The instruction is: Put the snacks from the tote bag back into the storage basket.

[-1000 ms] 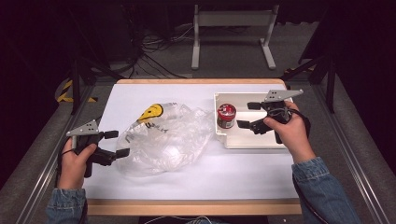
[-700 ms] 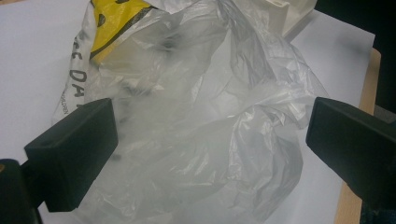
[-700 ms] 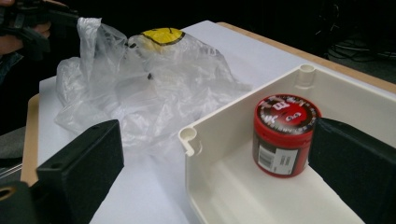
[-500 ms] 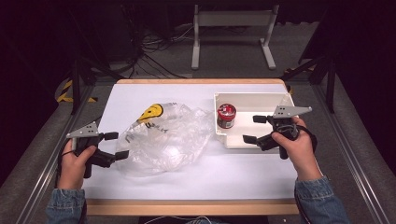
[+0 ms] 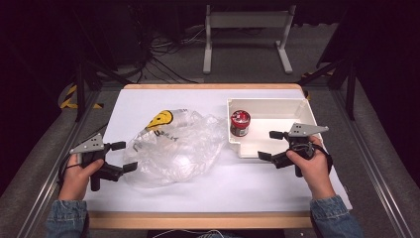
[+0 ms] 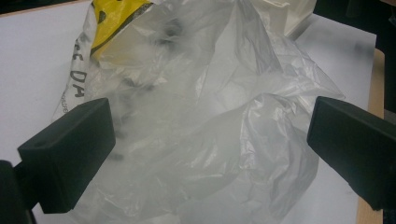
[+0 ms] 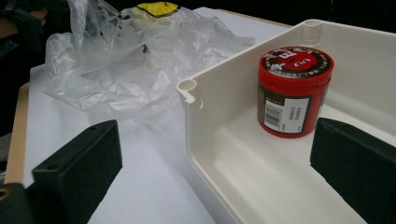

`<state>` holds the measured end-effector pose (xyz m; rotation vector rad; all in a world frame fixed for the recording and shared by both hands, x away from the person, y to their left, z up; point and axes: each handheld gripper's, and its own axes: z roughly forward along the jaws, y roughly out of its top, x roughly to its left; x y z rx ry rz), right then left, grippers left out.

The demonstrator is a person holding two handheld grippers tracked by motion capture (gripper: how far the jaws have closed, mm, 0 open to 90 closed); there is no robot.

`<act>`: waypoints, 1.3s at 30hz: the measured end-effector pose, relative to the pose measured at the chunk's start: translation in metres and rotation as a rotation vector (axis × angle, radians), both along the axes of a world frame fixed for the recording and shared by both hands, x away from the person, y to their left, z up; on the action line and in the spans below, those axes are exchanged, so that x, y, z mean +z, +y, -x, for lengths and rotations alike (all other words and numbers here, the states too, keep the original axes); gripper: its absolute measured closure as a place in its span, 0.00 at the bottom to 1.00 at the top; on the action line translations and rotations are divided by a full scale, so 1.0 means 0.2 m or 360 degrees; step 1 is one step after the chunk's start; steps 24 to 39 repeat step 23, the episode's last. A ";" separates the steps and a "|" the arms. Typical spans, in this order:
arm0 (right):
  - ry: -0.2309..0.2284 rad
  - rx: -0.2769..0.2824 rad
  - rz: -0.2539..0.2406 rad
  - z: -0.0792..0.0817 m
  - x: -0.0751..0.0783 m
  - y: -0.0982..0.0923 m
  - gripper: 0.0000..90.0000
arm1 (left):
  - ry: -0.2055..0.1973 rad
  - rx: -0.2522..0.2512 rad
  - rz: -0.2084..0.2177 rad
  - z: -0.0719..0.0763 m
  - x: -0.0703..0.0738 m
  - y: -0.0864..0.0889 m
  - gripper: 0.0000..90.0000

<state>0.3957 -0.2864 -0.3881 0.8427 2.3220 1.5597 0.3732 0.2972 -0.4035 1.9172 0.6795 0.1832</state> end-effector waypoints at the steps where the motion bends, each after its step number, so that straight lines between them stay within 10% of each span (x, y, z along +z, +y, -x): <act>1: 0.0000 0.0000 0.0000 0.00 0.00 0.00 0.02 | 0.0000 0.0000 0.0000 0.00 0.00 0.00 0.02; 17: -0.0066 0.0000 -0.0053 0.03 -0.18 -0.03 0.02 | -0.0022 -0.0038 0.0007 0.02 -0.06 0.06 0.02; 39: -0.0056 -0.0080 -0.0044 0.04 -0.18 -0.06 0.02 | 0.0008 -0.0049 0.0022 0.01 -0.06 0.05 0.02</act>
